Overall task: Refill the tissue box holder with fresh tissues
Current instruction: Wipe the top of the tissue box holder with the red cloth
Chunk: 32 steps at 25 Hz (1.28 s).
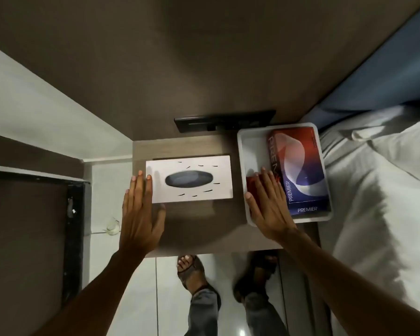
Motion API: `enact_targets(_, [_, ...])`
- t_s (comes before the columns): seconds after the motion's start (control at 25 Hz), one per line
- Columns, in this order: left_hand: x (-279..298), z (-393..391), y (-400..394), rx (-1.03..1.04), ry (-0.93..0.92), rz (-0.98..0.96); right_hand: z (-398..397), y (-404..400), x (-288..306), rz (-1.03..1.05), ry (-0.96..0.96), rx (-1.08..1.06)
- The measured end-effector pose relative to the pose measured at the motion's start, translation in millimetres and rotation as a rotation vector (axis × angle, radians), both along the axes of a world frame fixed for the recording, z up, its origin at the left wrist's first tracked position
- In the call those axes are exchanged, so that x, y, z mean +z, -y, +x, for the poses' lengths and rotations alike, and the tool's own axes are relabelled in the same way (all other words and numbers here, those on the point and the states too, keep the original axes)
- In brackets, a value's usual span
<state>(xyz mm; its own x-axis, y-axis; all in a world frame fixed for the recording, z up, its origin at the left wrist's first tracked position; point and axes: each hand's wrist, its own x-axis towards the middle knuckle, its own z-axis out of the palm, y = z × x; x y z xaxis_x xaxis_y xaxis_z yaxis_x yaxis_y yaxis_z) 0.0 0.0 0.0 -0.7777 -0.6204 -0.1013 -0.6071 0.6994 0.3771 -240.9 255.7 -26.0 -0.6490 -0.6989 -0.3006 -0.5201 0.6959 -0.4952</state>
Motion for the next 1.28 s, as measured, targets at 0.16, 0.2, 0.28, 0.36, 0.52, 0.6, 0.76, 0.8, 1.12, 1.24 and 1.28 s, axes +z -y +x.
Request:
enact_targets(0.16, [-27,-13,12,0.012,0.015,-0.024,-3,1,-26,-0.018,-0.066,-0.004])
enact_targets(0.2, [-34,-16,13,0.009,0.015,-0.029,-4,-1,-31,-0.032,-0.06,-0.003])
enact_targets(0.28, [-44,-18,14,0.001,0.018,-0.028,-10,-6,-37,-0.012,-0.019,0.02])
enact_targets(0.36, [-51,-19,18,0.004,0.013,-0.018,-16,-10,-41,0.037,-0.007,0.077])
enact_targets(0.52, [-57,-22,17,-0.012,0.003,-0.025,-21,-8,-45,0.165,-0.063,0.19])
enact_targets(0.6, [-59,-21,17,-0.023,-0.006,-0.035,-22,-7,-49,0.244,-0.094,0.231])
enact_targets(0.76, [-59,-21,16,-0.033,-0.044,-0.039,-26,-8,-52,0.332,-0.222,0.357])
enact_targets(0.8, [-59,-20,16,-0.036,-0.049,-0.036,-27,-8,-52,0.322,-0.247,0.371])
enact_targets(1.12, [-59,-21,15,-0.018,-0.026,-0.041,-20,5,-51,0.417,-0.195,0.262])
enact_targets(1.24, [-58,-21,18,-0.016,-0.015,-0.041,-14,13,-51,0.344,-0.127,0.125])
enact_targets(1.28, [-58,-21,18,-0.02,-0.012,-0.042,-14,14,-50,0.284,-0.107,0.087])
